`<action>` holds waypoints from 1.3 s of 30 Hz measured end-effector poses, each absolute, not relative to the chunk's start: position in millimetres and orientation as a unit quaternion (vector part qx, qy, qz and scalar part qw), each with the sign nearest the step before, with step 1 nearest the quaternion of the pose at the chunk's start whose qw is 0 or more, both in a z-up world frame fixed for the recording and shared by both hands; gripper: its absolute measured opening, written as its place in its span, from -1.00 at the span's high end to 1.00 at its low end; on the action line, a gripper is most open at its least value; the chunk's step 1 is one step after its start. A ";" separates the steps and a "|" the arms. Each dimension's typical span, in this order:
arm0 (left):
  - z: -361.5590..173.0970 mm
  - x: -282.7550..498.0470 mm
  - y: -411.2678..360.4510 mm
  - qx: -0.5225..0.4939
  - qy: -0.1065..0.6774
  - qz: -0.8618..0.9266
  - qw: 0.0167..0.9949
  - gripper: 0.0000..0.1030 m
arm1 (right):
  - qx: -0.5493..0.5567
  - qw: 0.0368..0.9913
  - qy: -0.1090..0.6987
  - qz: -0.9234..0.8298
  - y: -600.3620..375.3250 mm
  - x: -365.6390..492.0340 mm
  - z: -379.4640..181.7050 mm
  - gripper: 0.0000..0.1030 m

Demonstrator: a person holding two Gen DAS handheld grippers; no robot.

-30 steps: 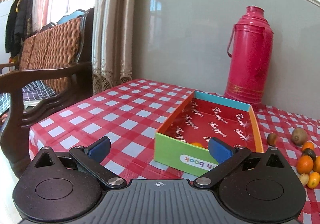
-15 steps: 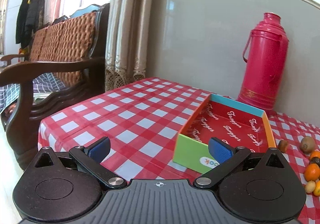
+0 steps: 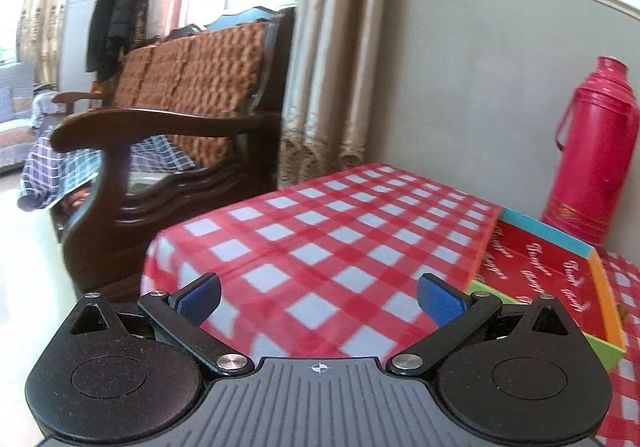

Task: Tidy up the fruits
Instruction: 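Carry the dark round fruit into the box with the right gripper while the left tool swings aside, then open the right gripper to drop the dark fruit in the box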

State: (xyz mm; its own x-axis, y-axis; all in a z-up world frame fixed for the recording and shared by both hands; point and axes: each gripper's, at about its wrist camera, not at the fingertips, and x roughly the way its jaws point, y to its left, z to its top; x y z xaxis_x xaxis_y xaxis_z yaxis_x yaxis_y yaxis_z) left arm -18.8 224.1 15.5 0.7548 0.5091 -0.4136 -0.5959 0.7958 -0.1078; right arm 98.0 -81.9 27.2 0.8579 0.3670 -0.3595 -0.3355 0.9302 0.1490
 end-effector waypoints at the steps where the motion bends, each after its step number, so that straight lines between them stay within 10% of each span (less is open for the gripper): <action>1: 14.7 -21.7 228.7 -0.119 0.184 0.303 0.927 -1.00 | 0.036 0.961 0.193 0.194 -71.1 100.0 28.6 0.29; 17: 5.0 -46.7 271.1 -0.137 0.181 0.350 0.909 -1.00 | -0.021 0.940 0.230 0.250 9.2 115.5 5.9 0.25; 39: 18.6 -22.5 199.6 -0.085 0.184 0.274 0.940 -1.00 | -0.013 0.982 0.142 0.128 -87.4 78.5 17.7 -0.89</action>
State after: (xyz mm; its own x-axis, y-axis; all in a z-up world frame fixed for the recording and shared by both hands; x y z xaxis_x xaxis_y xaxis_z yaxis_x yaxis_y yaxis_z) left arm -22.5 199.6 18.6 0.7824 0.4834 -0.3927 -0.5462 0.8355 -0.0596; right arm 78.5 -87.4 17.7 0.9271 0.2470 -0.2820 -0.2542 0.9671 0.0111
